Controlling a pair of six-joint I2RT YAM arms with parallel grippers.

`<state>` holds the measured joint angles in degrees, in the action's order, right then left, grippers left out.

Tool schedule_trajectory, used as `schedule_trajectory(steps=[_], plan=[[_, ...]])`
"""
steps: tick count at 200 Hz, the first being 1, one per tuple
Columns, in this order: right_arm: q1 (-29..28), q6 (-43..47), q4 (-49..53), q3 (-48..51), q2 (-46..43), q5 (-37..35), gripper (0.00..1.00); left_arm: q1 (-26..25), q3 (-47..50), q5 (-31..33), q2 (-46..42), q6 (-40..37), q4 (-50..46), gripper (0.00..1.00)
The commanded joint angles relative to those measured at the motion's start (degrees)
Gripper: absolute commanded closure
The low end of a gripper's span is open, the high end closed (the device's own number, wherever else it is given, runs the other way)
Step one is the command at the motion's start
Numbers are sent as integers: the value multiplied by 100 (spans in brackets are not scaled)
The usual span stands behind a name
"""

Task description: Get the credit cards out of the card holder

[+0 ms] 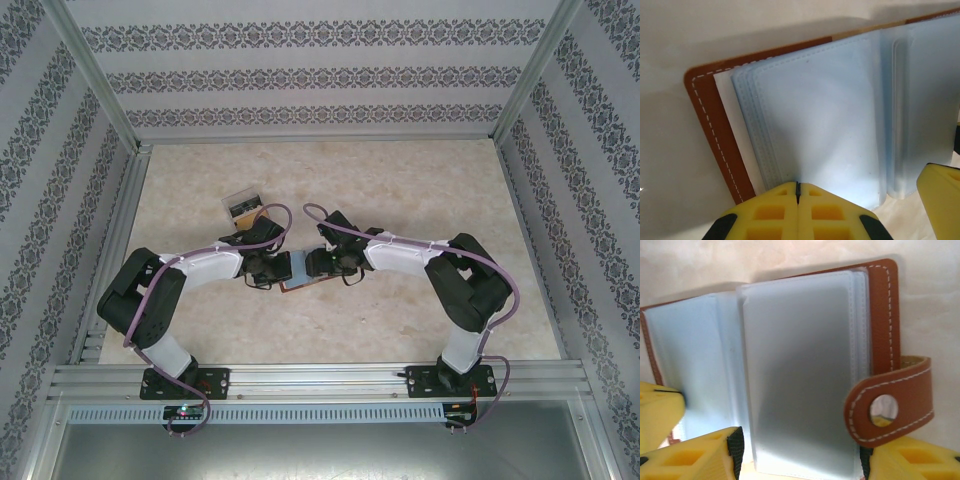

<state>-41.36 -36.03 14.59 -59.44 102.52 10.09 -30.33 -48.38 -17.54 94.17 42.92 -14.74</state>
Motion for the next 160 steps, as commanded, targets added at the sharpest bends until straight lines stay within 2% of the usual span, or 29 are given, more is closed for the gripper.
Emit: schedule_trajectory(steps=[1, 160], plan=[[-24, -283, -429, 61, -93, 521, 36, -57, 4, 163, 224, -12, -257, 100], [84, -1144, -1362, 250, -400, 1235, 33, -53, -21, 169, 176, -45, -301, 100]])
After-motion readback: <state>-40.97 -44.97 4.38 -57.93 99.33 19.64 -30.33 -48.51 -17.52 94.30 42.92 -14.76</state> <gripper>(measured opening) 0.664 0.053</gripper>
